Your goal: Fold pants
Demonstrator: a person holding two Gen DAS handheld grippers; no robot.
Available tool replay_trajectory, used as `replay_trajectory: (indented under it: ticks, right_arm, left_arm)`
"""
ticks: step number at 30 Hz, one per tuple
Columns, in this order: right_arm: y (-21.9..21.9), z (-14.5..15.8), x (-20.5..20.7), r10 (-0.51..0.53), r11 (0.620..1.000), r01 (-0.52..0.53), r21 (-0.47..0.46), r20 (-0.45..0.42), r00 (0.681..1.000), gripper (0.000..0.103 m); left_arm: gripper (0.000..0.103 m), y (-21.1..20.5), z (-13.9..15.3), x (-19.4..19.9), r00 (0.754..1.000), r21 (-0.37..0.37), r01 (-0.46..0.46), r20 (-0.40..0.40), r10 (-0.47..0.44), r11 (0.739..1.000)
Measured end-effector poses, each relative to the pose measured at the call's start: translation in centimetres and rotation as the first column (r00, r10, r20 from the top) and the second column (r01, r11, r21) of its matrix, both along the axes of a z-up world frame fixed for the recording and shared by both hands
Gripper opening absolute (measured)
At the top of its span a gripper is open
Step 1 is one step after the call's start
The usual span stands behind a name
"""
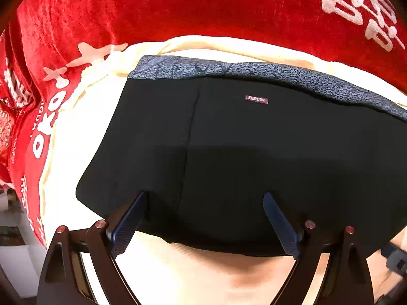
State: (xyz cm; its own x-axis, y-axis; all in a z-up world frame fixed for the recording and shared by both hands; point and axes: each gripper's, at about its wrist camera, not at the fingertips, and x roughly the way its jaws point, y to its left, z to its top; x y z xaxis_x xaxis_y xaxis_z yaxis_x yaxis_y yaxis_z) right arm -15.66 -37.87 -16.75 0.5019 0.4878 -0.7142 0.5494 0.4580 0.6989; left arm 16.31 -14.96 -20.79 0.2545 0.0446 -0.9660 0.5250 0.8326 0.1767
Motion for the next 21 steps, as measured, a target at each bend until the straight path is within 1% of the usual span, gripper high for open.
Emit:
replay_trajectory:
  ticks: [4, 8, 11, 12, 13, 14, 15, 18, 19, 21]
  right_arm:
    - [0.5, -0.9, 0.7, -0.011, 1.000, 0.011, 0.015, -0.002, 1.000, 0.047]
    - [1.0, -1.5, 0.9, -0.022, 0.999, 0.022, 0.041, -0.001, 1.000, 0.047]
    - [0.7, -2.2, 1.9, -0.053, 0.996, 0.053, 0.068, -0.002, 0.999, 0.047]
    - [0.4, -2.6, 2.3, -0.063, 0.994, 0.064, 0.086, -0.009, 0.998, 0.038]
    - [0.2, -2.9, 2.9, -0.059, 0.993, 0.063, 0.098, -0.039, 0.997, 0.024]
    - [0.1, -2.7, 3.3, -0.049, 0.996, 0.054, 0.076, -0.061, 0.997, 0.008]
    - [0.1, -2.1, 3.8, -0.029, 0.998, 0.032, 0.048, -0.062, 0.998, 0.008]
    - [0.9, 0.7, 3.8, 0.047, 0.999, -0.047, -0.024, -0.015, 0.999, 0.008]
    - [1.3, 1.0, 3.6, 0.062, 0.997, -0.062, -0.039, -0.020, 0.998, 0.008]
    - [1.9, 0.3, 3.2, 0.076, 0.995, -0.080, -0.060, -0.066, 0.995, 0.007]
  left_arm:
    - [0.093, -0.2, -0.1, -0.4, 1.000, -0.007, 0.026, 0.009, -0.026, 1.000]
    - [0.093, -0.2, -0.1, -0.1, 1.000, -0.032, 0.017, 0.007, -0.016, 0.999]
    - [0.093, -0.5, -0.3, 0.1, 1.000, -0.028, 0.027, 0.010, -0.027, 0.999]
    - [0.093, -0.6, -0.3, 0.2, 0.999, -0.026, 0.033, 0.008, -0.033, 0.999]
    - [0.093, -0.5, -0.3, 0.1, 0.999, -0.025, 0.042, 0.003, -0.042, 0.999]
    - [0.093, -0.4, -0.2, 0.2, 0.999, -0.025, 0.050, -0.001, -0.050, 0.998]
    - [0.093, -0.2, -0.1, 0.1, 0.998, -0.022, 0.067, -0.004, -0.067, 0.998]
    - [0.093, 0.8, -0.2, -0.3, 0.993, 0.000, 0.122, 0.006, -0.122, 0.993]
    - [0.093, 1.3, -0.4, -0.3, 0.991, 0.000, 0.133, 0.006, -0.133, 0.991]
    - [0.093, 1.8, -0.7, -0.6, 0.989, -0.003, 0.149, 0.011, -0.149, 0.989]
